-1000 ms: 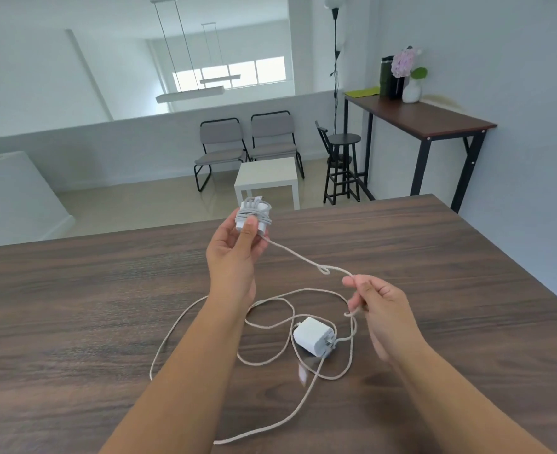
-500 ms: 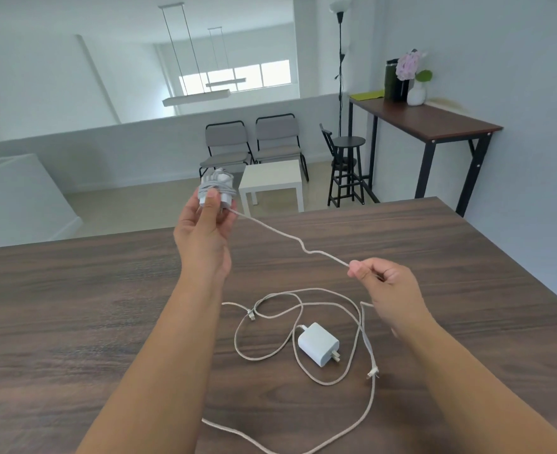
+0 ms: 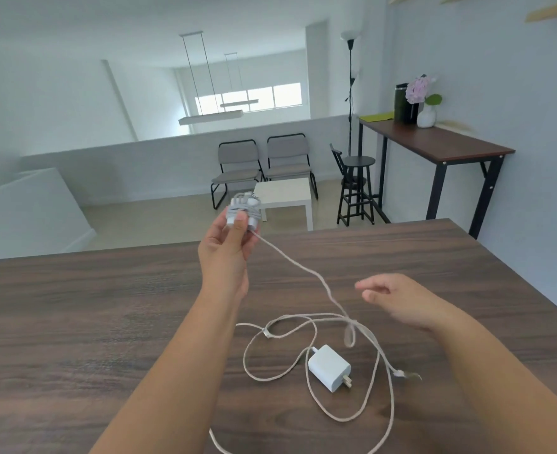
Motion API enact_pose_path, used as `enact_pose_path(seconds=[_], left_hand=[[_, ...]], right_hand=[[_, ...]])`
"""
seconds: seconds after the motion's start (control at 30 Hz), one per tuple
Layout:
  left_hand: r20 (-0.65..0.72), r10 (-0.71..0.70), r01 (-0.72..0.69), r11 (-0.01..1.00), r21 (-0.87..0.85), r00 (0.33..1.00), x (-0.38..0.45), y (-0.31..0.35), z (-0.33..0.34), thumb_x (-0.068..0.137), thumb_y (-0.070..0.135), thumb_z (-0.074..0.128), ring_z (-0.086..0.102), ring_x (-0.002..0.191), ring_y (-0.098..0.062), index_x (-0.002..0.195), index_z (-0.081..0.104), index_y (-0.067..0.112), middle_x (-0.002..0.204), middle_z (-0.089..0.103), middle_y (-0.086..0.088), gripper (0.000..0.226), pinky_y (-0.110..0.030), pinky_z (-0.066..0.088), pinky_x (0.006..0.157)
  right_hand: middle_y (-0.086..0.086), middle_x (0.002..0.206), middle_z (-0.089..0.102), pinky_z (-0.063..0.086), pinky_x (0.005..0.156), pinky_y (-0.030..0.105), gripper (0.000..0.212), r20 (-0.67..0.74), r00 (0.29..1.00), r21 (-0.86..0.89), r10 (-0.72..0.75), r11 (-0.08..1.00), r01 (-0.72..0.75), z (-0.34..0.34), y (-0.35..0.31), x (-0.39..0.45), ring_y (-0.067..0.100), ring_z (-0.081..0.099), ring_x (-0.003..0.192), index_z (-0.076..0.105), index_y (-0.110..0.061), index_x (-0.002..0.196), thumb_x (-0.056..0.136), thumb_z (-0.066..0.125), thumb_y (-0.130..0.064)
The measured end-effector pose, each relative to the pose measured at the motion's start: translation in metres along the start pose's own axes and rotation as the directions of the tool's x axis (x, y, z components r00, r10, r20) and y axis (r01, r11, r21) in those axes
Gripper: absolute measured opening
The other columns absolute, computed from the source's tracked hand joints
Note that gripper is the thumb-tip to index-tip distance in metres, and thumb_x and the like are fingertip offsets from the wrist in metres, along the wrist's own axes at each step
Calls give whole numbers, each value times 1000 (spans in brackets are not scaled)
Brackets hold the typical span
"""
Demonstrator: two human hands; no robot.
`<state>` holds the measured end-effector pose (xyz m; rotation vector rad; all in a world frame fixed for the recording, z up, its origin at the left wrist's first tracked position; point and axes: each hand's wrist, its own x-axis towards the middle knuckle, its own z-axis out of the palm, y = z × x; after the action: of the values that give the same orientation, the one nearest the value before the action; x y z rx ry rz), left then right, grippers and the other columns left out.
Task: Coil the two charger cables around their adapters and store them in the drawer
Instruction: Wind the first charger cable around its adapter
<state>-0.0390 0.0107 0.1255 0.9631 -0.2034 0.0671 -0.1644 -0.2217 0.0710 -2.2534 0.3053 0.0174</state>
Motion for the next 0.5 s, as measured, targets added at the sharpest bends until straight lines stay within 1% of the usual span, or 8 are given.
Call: enact_pose_path(seconds=[0.03, 0.1, 0.17, 0.23, 0.3, 0.33, 0.4, 0.5], left_hand=[[15, -9, 8, 1000, 27, 1000, -3, -4, 3, 92, 10, 62, 66, 80, -14, 131, 54, 1, 91, 71, -2, 41, -21, 56, 67], [38, -31, 29, 998, 57, 999, -9, -13, 10, 92, 9, 62, 66, 79, -13, 131, 54, 2, 95, 69, -6, 40, -21, 56, 67], [66, -47, 43, 997, 63, 997, -14, -19, 18, 92, 7, 62, 66, 79, -13, 130, 56, 4, 96, 68, -8, 39, -22, 57, 70], [95, -57, 51, 996, 71, 994, -16, -21, 23, 92, 7, 63, 66, 80, -14, 130, 57, 6, 96, 66, -9, 39, -23, 57, 73], [122, -69, 58, 995, 86, 990, -17, -20, 24, 92, 9, 63, 66, 81, -15, 130, 57, 7, 97, 66, -9, 39, -24, 58, 75], [137, -81, 68, 993, 100, 987, -16, -18, 23, 92, 10, 62, 66, 83, -16, 130, 57, 7, 98, 67, -9, 39, -25, 58, 76], [175, -122, 95, 984, 154, 977, -13, -14, 20, 93, 13, 62, 67, 84, -15, 130, 57, 7, 101, 68, -10, 38, -26, 59, 76], [224, -195, 141, 962, 235, 955, -12, -12, 13, 93, 15, 61, 67, 78, -11, 129, 57, 7, 99, 68, -8, 37, -25, 59, 71]], right_hand=[[-15, 131, 59, 36, 110, 39, 32, -93, 996, -39, -18, 999, 14, 5, -9, 1, 5, 52, 122, 59, -35, 126, 98, 47, -25], [-21, 133, 55, 36, 108, 35, 38, -224, 969, 104, -102, 986, 128, 16, -34, -1, 3, 48, 125, 53, -42, 131, 97, 43, -27], [-19, 126, 61, 40, 94, 26, 36, -180, 972, 347, -152, 914, 208, 29, -65, -4, -2, 51, 117, 49, -44, 132, 97, 45, -36], [-14, 102, 72, 36, 79, 19, 37, -69, 984, 527, -163, 832, 175, 42, -84, -2, -2, 56, 105, 47, -40, 132, 95, 52, -42], [-9, 69, 68, 38, 73, 23, 33, -98, 984, 608, -149, 774, 178, 50, -85, 6, 10, 64, 82, 53, -30, 124, 92, 61, -34], [-8, 60, 63, 40, 70, 26, 25, -161, 977, 585, -139, 784, 208, 49, -84, 9, 12, 61, 69, 60, -27, 115, 90, 64, -31], [-4, 57, 58, 41, 64, 26, 8, -291, 942, 422, -165, 862, 281, 43, -76, 14, 9, 50, 58, 69, -26, 94, 88, 66, -31], [-14, 49, 46, 33, 52, 13, 7, -349, 896, 232, -274, 901, 366, 25, -70, 10, 1, 39, 48, 73, -28, 84, 88, 67, -31]])
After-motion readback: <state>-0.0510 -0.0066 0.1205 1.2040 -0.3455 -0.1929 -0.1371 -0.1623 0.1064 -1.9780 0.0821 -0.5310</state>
